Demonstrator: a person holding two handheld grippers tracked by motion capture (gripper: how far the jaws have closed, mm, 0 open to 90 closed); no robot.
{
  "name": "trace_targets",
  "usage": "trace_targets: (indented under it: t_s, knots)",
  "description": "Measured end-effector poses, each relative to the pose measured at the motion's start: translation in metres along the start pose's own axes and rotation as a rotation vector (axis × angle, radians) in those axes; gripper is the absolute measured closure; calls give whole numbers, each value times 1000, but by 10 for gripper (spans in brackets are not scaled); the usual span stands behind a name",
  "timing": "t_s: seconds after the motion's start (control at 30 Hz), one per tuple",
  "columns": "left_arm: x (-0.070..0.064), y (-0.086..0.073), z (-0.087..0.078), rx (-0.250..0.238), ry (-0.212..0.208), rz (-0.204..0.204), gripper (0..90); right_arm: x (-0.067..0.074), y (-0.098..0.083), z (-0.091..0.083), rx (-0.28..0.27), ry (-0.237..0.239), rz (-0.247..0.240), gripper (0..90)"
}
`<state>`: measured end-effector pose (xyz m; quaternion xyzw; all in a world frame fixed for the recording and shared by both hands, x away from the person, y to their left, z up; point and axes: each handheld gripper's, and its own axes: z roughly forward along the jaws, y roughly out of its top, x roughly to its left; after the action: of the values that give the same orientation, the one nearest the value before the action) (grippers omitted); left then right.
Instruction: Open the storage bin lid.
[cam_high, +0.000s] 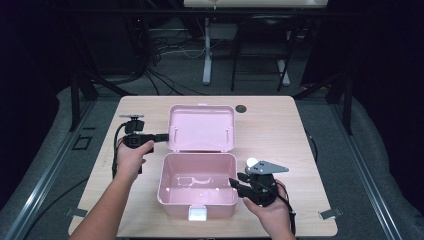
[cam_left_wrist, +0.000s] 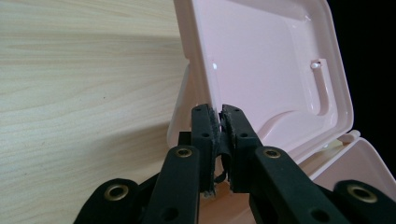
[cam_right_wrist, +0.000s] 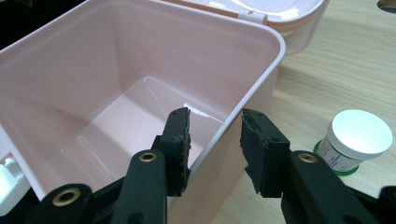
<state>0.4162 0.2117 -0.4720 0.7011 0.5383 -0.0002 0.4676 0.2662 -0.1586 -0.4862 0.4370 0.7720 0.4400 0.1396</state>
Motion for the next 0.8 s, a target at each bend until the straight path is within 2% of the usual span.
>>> trace_targets:
  t_s: [0.1,0.17,0.2,0.23,0.4,0.8]
  knots:
    - [0,-2,1,1,9,8,859,0,0,0,0,0,1,626]
    - [1,-3,4,25,31,22,874,0,0,0,1,1,2,623]
    - [1,-4,5,22,31,23,874,0,0,0,1,1,2,623]
    - [3,-5,4,4,13,3,875,0,0,0,0,2,4,621]
    - [2,-5,4,12,24,14,874,0,0,0,0,2,1,621]
    - [4,-7,2,11,14,5,872,0,0,0,1,5,3,625]
